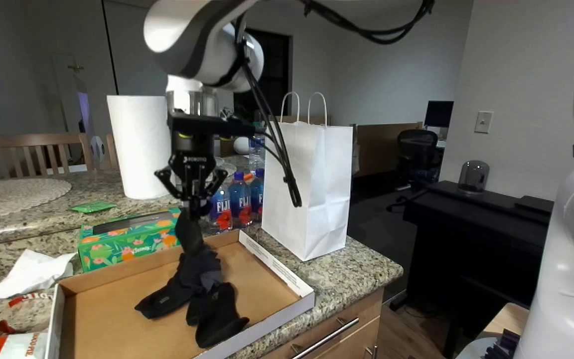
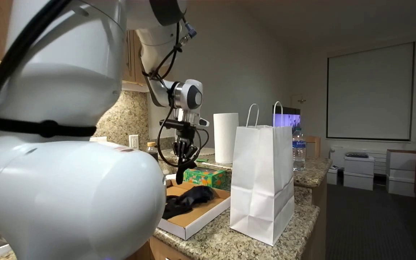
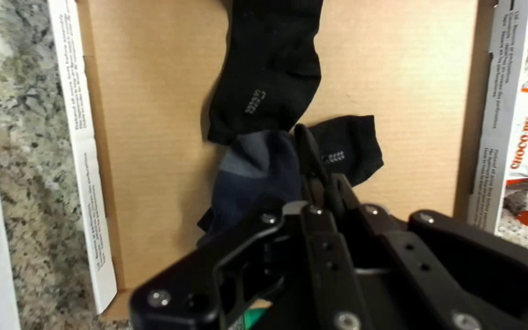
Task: Pick up all the socks from the cover box and put them in the paper bag
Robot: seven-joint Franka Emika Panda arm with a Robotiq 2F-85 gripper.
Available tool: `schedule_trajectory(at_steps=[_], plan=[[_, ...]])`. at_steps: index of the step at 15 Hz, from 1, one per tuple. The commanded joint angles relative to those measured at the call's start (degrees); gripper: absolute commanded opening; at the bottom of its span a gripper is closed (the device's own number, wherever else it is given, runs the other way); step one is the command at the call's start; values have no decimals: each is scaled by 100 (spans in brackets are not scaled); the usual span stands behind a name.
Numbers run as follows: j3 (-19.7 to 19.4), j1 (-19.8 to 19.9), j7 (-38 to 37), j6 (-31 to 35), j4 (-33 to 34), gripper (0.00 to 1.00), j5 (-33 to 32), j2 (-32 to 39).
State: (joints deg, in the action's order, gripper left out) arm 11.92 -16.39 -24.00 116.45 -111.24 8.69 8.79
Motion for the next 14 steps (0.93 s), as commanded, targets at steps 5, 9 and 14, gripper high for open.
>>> schedule_trajectory(at_steps=[5, 9, 14], plan=[[38, 180, 73, -1143, 330, 8, -342, -1593], [-154, 525, -266, -908, 381, 8, -25, -2543], [-683, 1229, -403, -1001, 552, 8, 204, -3344]])
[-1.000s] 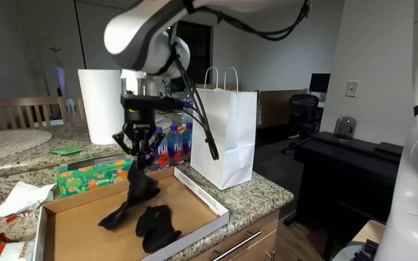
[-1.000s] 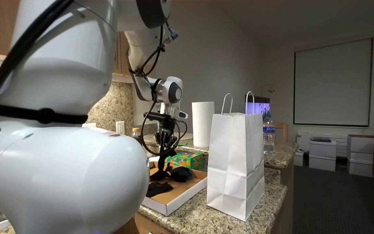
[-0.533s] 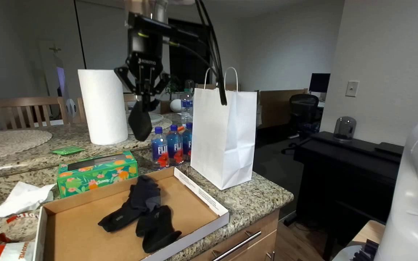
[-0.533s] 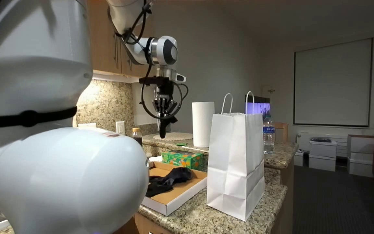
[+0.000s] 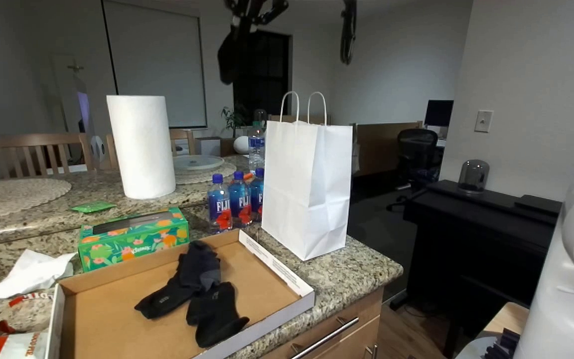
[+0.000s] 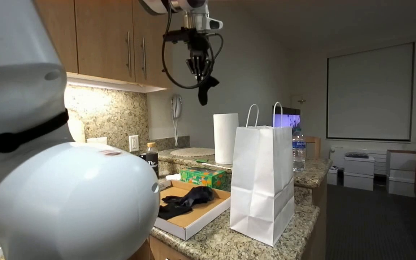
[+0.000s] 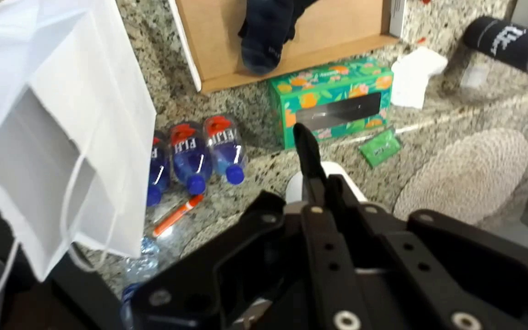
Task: Pick up all the socks from the cover box and put them in the paper bag
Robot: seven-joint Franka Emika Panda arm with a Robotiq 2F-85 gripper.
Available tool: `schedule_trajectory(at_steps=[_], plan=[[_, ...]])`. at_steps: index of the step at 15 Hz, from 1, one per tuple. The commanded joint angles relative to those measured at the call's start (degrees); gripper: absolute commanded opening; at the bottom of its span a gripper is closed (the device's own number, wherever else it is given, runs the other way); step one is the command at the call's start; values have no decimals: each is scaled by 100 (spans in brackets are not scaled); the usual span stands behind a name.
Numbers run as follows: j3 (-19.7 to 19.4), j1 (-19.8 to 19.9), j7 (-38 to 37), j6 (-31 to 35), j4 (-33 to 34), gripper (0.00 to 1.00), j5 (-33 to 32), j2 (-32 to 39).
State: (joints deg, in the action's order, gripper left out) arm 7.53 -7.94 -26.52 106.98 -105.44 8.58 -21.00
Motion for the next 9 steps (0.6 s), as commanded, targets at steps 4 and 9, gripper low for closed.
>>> schedule_trajectory(at_steps=[4, 9], plan=[[-824, 1026, -174, 62, -176, 8, 322, -612], [-1131, 1639, -663, 338, -592, 8, 490, -400]])
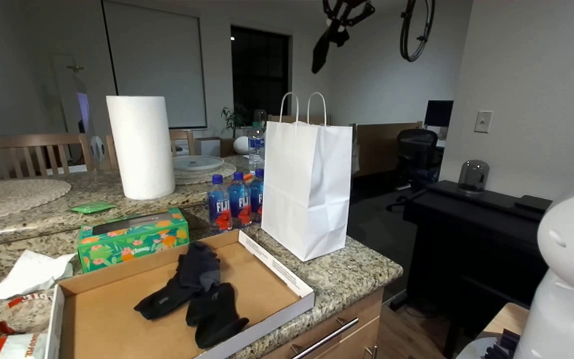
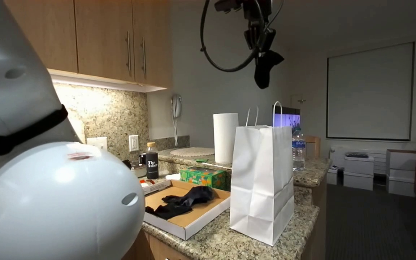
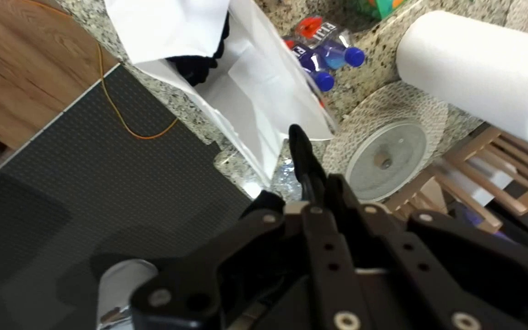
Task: Pick up all the socks from the cover box and put them in the paper bag
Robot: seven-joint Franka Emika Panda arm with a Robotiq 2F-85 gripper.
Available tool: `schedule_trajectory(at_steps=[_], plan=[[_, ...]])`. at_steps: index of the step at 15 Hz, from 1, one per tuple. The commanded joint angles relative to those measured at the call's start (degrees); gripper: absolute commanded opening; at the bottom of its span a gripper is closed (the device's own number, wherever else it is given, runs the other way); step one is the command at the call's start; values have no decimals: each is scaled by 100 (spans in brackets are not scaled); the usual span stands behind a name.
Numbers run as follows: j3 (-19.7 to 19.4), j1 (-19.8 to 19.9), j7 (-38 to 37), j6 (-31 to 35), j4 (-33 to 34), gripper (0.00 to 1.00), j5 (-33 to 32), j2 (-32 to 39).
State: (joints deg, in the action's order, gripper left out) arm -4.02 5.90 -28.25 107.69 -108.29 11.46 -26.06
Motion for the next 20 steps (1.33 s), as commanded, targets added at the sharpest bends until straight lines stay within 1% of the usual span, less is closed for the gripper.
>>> schedule_trajectory(at_steps=[1, 3, 8, 15, 18, 20], plan=[[72, 320, -720, 274, -347, 8, 208, 228], [156, 333, -1027, 354, -412, 8, 193, 434], [481, 153, -1658, 637, -331, 8, -4, 729], [839, 45, -2205, 777, -146, 8, -341, 698], [813, 49, -2383, 839, -284, 8, -432, 686], [683, 40, -2334, 867, -435, 8, -258, 630]])
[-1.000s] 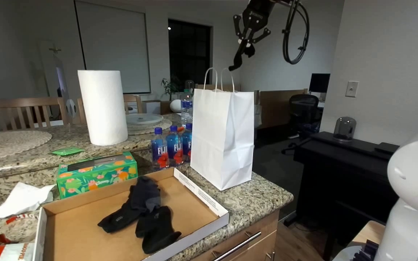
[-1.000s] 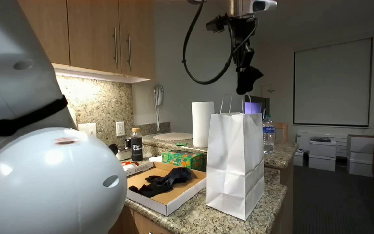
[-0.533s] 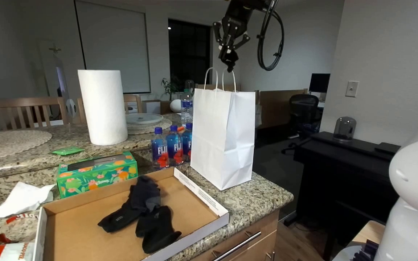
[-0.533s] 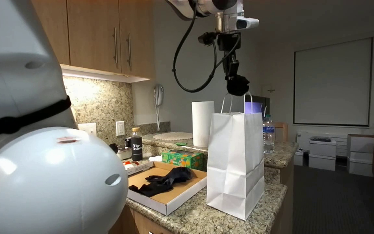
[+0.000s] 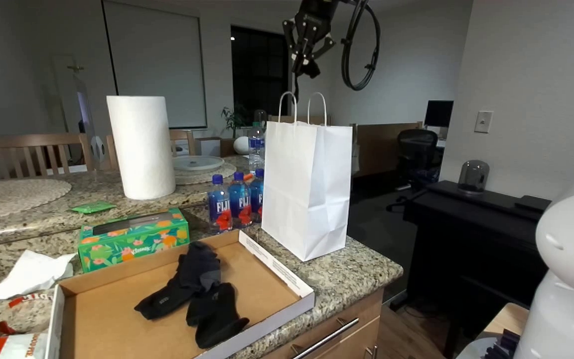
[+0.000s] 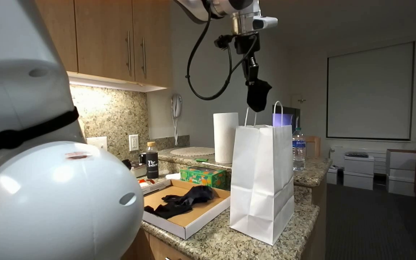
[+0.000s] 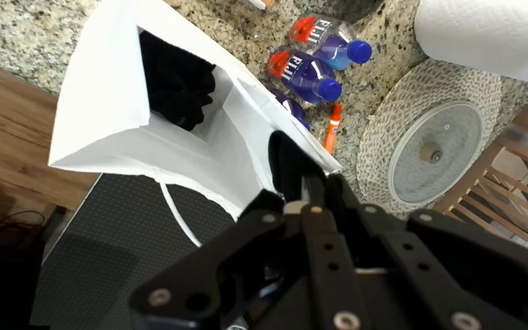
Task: Pick up all the socks from the cover box and put them in the paper bag
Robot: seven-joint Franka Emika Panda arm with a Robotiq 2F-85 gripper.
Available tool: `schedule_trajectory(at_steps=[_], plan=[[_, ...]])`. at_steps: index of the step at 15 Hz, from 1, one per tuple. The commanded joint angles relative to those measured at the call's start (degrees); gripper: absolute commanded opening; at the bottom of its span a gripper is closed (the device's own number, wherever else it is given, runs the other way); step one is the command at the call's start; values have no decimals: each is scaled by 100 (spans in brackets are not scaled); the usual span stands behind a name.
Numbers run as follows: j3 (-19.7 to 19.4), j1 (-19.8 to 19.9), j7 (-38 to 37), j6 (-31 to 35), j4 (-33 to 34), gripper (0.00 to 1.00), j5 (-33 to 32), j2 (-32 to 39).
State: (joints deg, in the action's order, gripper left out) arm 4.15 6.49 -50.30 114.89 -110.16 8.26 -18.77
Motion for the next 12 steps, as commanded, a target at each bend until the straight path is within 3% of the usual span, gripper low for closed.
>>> schedule_trajectory(at_steps=[1, 2, 4, 12], plan=[[-176, -18, -106, 153, -300, 8, 88, -110], [-196, -8, -126, 163, -338, 8, 67, -106], [-279, -17, -74, 105, -360, 34, 119, -126], [-144, -287, 179, 64, -454, 84, 186, -227]])
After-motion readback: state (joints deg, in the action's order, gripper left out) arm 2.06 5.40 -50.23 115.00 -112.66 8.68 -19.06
